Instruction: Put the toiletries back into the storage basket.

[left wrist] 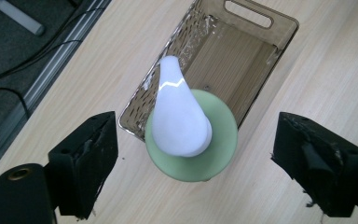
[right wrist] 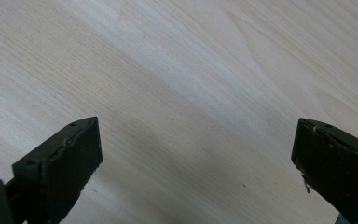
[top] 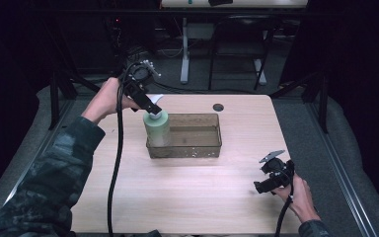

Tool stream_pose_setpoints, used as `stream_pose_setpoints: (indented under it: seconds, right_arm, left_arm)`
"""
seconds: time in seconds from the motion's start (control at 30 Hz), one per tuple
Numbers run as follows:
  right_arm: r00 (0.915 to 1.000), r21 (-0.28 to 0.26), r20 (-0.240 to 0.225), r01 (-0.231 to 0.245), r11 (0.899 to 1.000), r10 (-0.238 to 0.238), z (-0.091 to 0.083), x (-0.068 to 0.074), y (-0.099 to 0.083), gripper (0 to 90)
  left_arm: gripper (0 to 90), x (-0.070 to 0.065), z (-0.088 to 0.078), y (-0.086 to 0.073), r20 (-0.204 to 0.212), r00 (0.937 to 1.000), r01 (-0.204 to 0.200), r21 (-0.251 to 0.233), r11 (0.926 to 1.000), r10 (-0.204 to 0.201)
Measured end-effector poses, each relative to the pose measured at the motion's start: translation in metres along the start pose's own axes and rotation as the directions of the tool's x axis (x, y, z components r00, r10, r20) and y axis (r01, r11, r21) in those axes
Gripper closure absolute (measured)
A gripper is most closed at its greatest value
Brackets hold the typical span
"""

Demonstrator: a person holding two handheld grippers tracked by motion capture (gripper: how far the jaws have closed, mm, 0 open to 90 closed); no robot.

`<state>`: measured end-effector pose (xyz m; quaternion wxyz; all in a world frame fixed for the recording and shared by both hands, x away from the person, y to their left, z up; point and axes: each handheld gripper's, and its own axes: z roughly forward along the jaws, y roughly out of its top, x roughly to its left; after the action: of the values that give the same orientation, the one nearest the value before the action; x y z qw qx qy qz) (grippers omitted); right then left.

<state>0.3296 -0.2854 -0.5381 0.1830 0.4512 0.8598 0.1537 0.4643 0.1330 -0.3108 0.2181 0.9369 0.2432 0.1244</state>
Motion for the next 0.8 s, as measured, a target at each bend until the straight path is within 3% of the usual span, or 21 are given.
stream_pose_setpoints:
  seconds: [0.47, 0.8]
  right_arm:
    - [1.0000, 0.002, 0.007, 0.002, 1.000, -0.002, -0.001, 0.000, 0.000, 1.2]
    - [1.0000, 0.002, 0.007, 0.001, 1.000, -0.002, -0.001, 0.000, 0.000, 1.2]
  left_arm:
    - [0.8, -0.014, -0.009, -0.039, -0.033, 0.9991, 0.024, -0.023, 0.9995, -0.025]
    - [0.0, -0.028, 0.002, -0.085, -0.024, 0.9977, 0.063, -0.050, 0.9968, -0.064]
